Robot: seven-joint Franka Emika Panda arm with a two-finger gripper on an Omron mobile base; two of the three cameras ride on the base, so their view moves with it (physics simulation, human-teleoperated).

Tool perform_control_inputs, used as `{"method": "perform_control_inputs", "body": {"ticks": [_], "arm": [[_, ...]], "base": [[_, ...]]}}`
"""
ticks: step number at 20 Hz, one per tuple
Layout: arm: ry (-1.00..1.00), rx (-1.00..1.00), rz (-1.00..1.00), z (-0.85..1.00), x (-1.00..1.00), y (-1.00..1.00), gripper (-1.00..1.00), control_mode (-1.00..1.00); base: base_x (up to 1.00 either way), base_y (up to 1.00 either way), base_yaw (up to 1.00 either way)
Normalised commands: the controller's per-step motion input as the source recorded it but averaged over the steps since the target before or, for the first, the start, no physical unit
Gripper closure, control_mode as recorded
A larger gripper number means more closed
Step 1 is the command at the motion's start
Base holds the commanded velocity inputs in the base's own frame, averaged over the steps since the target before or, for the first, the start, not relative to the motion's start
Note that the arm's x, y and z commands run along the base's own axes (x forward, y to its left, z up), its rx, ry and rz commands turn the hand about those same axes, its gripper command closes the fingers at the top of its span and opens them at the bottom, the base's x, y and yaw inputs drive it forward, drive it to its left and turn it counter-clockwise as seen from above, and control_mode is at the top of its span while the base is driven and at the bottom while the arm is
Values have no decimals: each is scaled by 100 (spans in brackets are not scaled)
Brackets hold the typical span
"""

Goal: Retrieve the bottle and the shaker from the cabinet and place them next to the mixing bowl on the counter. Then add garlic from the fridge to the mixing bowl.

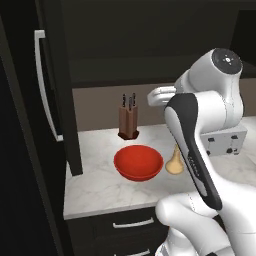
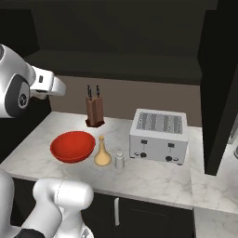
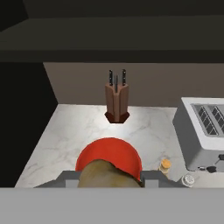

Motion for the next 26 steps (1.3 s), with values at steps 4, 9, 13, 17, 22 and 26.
{"method": "perform_control_inputs", "body": {"ticks": [4, 9, 13, 17, 22, 26], "arm": [[0, 0, 0, 0, 0, 0, 100, 100], [0, 0, 0, 0, 0, 0, 100, 100], [0, 0, 0, 0, 0, 0, 100, -100], [14, 0, 0, 1, 6, 0, 100, -100], [36, 0, 0, -13, 5, 0, 100, -100], [35, -2, 0, -70, 5, 0, 100, -100]], "base": [[0, 0, 0], [0, 0, 0], [0, 0, 0], [0, 0, 0], [0, 0, 0], [0, 0, 0]]}}
